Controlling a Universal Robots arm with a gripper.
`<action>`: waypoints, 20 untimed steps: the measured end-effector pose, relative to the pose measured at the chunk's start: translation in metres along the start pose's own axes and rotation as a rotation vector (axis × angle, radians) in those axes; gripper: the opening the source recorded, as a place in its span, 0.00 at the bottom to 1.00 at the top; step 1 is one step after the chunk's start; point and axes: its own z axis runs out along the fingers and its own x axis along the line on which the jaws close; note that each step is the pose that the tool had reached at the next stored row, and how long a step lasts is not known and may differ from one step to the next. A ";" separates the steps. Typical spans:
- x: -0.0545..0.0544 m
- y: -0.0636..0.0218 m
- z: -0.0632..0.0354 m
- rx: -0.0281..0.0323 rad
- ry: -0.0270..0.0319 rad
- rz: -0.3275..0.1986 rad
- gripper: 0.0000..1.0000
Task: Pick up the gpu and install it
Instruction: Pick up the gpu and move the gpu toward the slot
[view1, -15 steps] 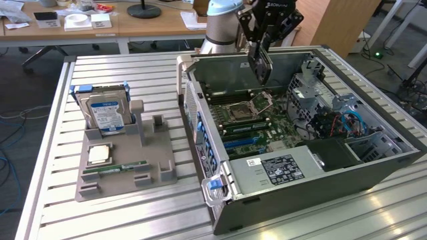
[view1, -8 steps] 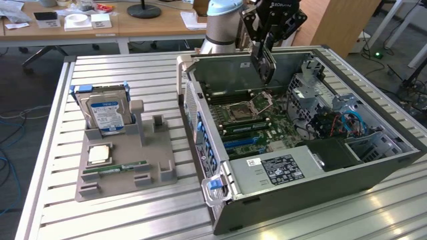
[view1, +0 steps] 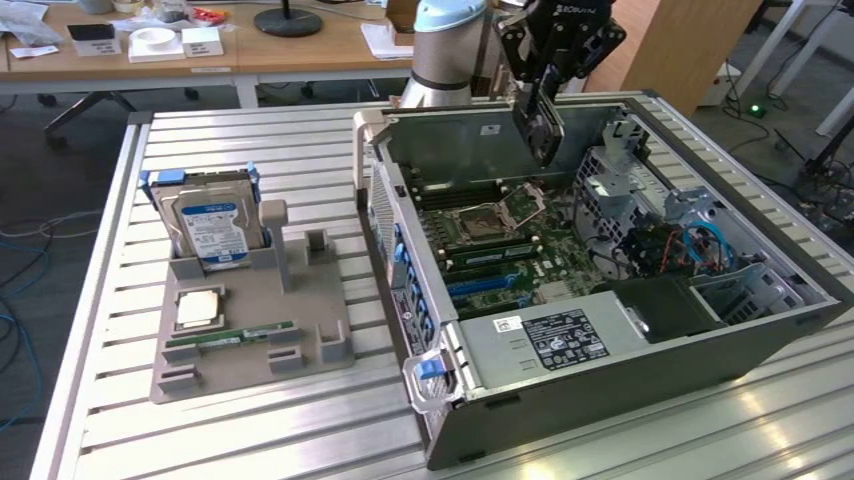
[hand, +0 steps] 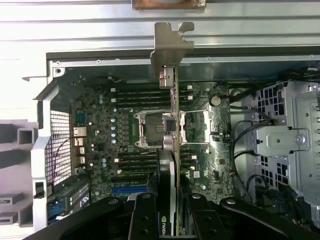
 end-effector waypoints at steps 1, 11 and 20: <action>-0.003 0.0002 0.0001 0.0000 0.0000 0.000 0.27; -0.026 0.0017 0.0009 -0.0001 0.0000 0.000 0.27; -0.031 0.0021 0.0010 0.0000 0.0001 0.000 0.27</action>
